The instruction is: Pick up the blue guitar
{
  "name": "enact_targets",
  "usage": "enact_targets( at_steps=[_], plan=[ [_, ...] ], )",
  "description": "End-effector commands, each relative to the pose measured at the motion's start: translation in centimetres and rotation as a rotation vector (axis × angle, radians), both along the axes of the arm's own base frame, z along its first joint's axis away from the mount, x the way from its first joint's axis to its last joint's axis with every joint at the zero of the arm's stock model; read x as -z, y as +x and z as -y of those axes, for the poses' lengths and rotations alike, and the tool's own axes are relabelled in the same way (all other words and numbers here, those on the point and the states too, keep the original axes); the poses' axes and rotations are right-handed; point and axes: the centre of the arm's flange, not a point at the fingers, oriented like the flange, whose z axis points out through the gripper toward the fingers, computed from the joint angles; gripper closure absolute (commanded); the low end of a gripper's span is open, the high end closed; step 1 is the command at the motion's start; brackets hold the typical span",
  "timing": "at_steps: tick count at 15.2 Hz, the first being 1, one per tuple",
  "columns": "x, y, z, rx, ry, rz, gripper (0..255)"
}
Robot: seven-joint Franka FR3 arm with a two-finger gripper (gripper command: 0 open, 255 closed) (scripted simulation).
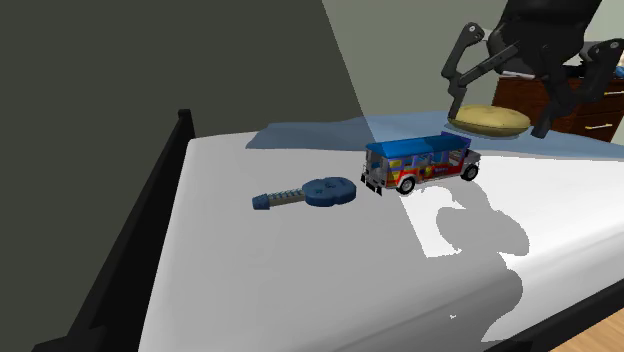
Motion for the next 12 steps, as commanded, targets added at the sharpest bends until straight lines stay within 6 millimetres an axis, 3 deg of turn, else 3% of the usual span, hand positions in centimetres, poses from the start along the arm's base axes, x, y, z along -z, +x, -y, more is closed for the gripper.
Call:
enact_targets(
  at_steps=[1, 12],
  plan=[
    [0.0, 0.0, 0.0, 0.0, 0.0, 0.0, 0],
    [6.7, 4.3, -11.8, 0.246, 0.005, -0.014, 0]
  ],
)
